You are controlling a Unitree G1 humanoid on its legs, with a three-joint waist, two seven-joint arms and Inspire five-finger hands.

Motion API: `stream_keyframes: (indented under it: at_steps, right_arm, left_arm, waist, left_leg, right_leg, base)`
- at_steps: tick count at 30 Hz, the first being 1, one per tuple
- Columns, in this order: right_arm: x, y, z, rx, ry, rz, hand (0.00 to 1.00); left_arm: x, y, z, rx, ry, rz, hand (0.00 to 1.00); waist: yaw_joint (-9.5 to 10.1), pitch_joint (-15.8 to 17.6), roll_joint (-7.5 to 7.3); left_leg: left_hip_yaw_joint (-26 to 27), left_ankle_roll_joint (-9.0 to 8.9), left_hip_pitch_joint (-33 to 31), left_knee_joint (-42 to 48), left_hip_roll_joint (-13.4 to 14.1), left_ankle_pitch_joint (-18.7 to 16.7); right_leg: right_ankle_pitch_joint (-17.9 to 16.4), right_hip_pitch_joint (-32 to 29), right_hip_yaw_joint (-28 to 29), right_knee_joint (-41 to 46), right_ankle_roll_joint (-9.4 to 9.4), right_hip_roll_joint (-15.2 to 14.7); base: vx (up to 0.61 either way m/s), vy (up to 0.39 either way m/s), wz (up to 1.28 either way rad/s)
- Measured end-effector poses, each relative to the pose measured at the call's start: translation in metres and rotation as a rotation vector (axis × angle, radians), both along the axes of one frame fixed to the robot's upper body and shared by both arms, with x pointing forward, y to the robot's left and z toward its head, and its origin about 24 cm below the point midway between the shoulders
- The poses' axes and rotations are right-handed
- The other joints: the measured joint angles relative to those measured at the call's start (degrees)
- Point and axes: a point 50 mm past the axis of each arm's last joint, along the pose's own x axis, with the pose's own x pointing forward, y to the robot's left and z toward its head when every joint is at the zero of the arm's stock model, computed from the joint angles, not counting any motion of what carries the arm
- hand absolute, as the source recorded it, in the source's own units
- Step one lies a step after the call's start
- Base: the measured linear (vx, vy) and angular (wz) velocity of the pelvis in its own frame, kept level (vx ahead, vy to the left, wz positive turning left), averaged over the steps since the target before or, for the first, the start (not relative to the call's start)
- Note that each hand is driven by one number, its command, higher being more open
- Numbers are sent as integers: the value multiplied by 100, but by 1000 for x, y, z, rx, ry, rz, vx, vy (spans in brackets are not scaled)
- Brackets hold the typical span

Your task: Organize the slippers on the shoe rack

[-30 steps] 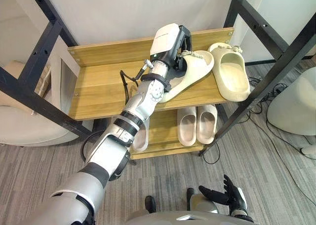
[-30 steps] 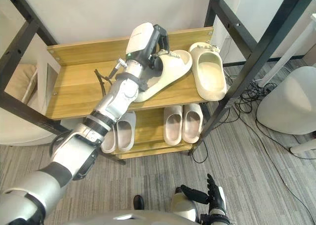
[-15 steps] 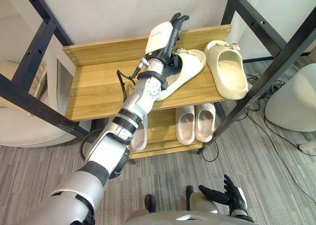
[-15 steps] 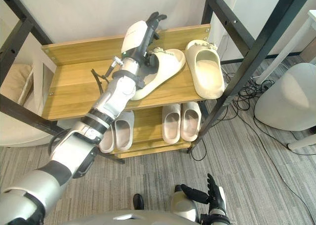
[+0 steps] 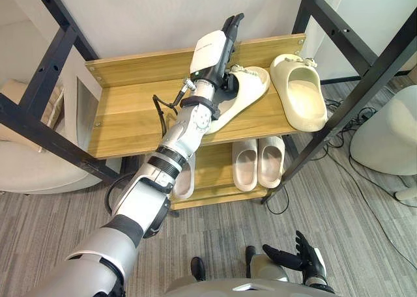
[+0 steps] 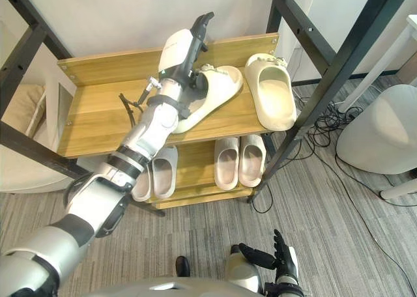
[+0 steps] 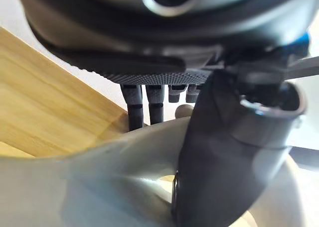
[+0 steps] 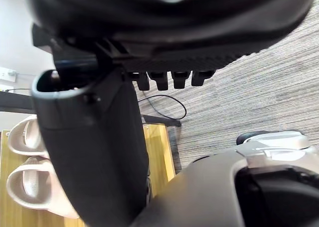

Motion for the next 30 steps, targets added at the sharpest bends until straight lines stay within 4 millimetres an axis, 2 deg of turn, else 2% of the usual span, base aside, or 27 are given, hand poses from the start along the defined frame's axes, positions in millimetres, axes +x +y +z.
stream_keyframes:
  at_steps: [9, 14, 23, 30]
  right_arm:
    - [0, 1, -1, -18, -8, 20, 100]
    - [-1, 0, -3, -28, 2, 28, 100]
    - [0, 0, -5, -33, 16, 42, 100]
    - [1, 0, -5, -41, 15, 57, 100]
  left_arm:
    - [-8, 20, -3, 142, -135, 84, 100]
    - [-11, 27, -6, 180, -147, 87, 100]
    - [-14, 31, -10, 175, -161, 94, 100]
    - [-14, 30, -10, 178, -167, 87, 100]
  waist:
    - [-6, 1, -3]
    - [-16, 1, -2]
    - [-11, 0, -1]
    - [-15, -1, 2]
  left_leg:
    - [-12, -1, 23, 11, 4, 0]
    - [-31, -3, 55, 11, 32, 1]
    - [-35, -6, 51, 21, 28, 4]
    - [-34, -12, 52, 9, 28, 8]
  right_leg:
    - [16, 54, -16, -48, -4, 7]
    - [160, 225, -57, -322, -18, 21]
    - [351, 368, -73, -640, 6, 28]
    - [355, 375, -77, -658, 10, 28]
  base:
    - [0, 0, 0]
    - [1, 1, 1]
    - [0, 0, 0]
    - [0, 0, 0]
